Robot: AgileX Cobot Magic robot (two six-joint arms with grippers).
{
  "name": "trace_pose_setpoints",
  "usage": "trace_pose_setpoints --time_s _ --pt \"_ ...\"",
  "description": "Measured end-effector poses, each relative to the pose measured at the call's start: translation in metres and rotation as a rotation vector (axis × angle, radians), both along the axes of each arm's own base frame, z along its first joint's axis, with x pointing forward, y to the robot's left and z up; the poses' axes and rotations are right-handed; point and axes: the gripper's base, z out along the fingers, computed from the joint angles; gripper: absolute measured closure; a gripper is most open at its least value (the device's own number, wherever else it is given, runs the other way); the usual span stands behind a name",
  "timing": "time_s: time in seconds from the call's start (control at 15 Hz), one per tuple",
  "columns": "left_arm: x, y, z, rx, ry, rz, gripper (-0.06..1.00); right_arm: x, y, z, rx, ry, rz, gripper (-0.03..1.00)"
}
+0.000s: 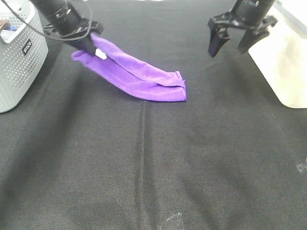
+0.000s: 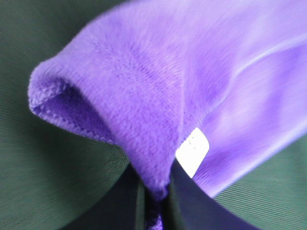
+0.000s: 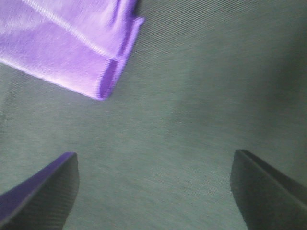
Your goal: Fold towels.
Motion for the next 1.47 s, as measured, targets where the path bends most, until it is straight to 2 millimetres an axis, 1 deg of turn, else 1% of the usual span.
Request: trace_pose_setpoints --time_s 0.13,0.27,0.33,0.4,0.47,0.53,0.67,0.73,0.8,0.93,1.0,1.13,1.27,1.4,1.47 --pt "-0.007 -0.030 0.000 -0.055 0.007 -0.068 0.91 -0.004 -0.003 0.013 -0.013 -0.028 -0.016 0.15" --pt "-0.016 -0.064 -0.007 -0.089 0.018 -0.125 0.91 -0.007 -0.003 0.023 -0.011 -0.049 -0.017 0.15" --pt "-0.016 -0.064 -0.007 -0.089 0.018 -0.125 0.91 -0.007 -0.003 0.023 -0.011 -0.049 -0.017 0.15" --pt "-0.019 -0.081 -0.010 -0.111 0.007 -0.142 0.91 -0.008 -0.003 0.026 -0.008 -0.055 -0.019 0.15" --pt "-0.021 -0.094 -0.014 -0.124 0.000 -0.155 0.91 -0.008 -0.003 0.028 -0.007 -0.057 -0.021 0.15" --pt "-0.022 -0.112 -0.022 -0.152 -0.028 -0.156 0.91 -0.008 -0.003 0.028 -0.001 -0.054 -0.040 0.15" --pt "-0.020 -0.123 -0.026 -0.185 -0.064 -0.138 0.90 -0.008 -0.003 0.028 -0.001 -0.054 -0.041 0.15" --pt "-0.019 -0.125 -0.027 -0.194 -0.081 -0.127 0.86 -0.008 -0.003 0.028 0.000 -0.054 -0.042 0.15" --pt "-0.017 -0.128 -0.029 -0.207 -0.100 -0.116 0.76 -0.008 -0.003 0.028 0.000 -0.054 -0.042 0.15" --pt "-0.013 -0.133 -0.027 -0.270 -0.132 -0.078 0.45 -0.008 -0.003 0.028 0.001 -0.054 -0.042 0.15" --pt "-0.013 -0.138 -0.028 -0.330 -0.125 -0.056 0.36 -0.008 -0.003 0.028 0.001 -0.056 -0.042 0.15" --pt "-0.014 -0.147 -0.030 -0.425 -0.111 -0.049 0.30 -0.010 -0.004 0.034 0.004 -0.067 -0.043 0.15" --pt "-0.015 -0.150 -0.028 -0.456 -0.122 -0.075 0.30 -0.014 -0.004 0.043 0.009 -0.085 -0.044 0.15" --pt "-0.013 -0.144 -0.020 -0.433 -0.152 -0.083 0.29 -0.017 -0.005 0.052 0.013 -0.105 -0.045 0.15" --pt "-0.011 -0.133 -0.011 -0.389 -0.180 -0.092 0.29 -0.020 -0.005 0.058 0.015 -0.117 -0.046 0.15"
